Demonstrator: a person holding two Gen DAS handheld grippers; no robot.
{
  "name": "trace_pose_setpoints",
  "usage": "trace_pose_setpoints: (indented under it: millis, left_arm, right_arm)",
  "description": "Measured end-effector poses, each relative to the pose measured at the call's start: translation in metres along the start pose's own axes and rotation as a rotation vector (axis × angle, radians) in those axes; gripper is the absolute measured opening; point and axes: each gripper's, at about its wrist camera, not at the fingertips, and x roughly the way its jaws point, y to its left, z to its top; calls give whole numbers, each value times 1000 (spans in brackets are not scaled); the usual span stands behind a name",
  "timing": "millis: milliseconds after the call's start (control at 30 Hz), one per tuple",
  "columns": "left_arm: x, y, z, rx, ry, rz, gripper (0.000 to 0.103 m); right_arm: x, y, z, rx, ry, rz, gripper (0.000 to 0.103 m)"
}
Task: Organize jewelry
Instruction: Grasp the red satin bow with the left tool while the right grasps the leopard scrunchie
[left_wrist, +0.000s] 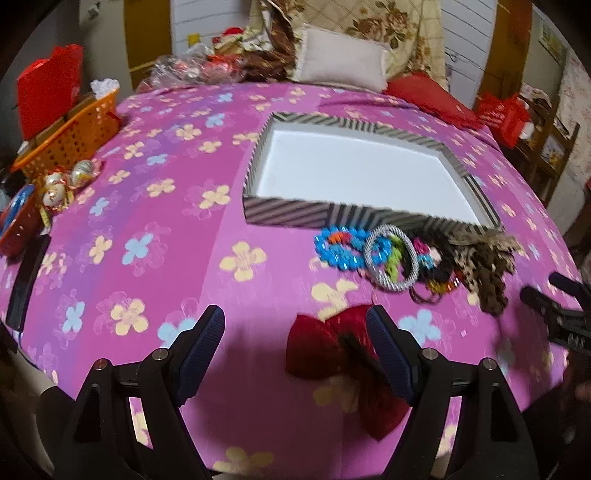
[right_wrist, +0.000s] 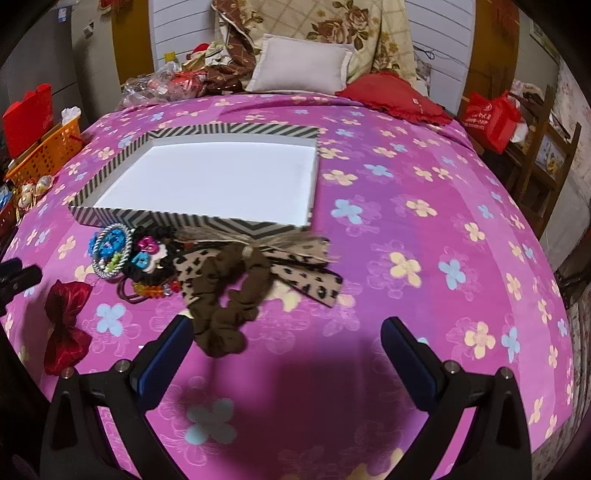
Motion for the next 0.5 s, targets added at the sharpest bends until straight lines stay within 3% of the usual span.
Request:
trace_pose_setpoints:
  millis: [133,500]
  left_arm:
    - [2,-3,-7,30,59,-50,57]
    - [21,-23,-15,71,114,-68,57]
  right_arm:
    - [2,-12,0,22,1,16,103]
    - [2,-16,10,65,-6,60,103]
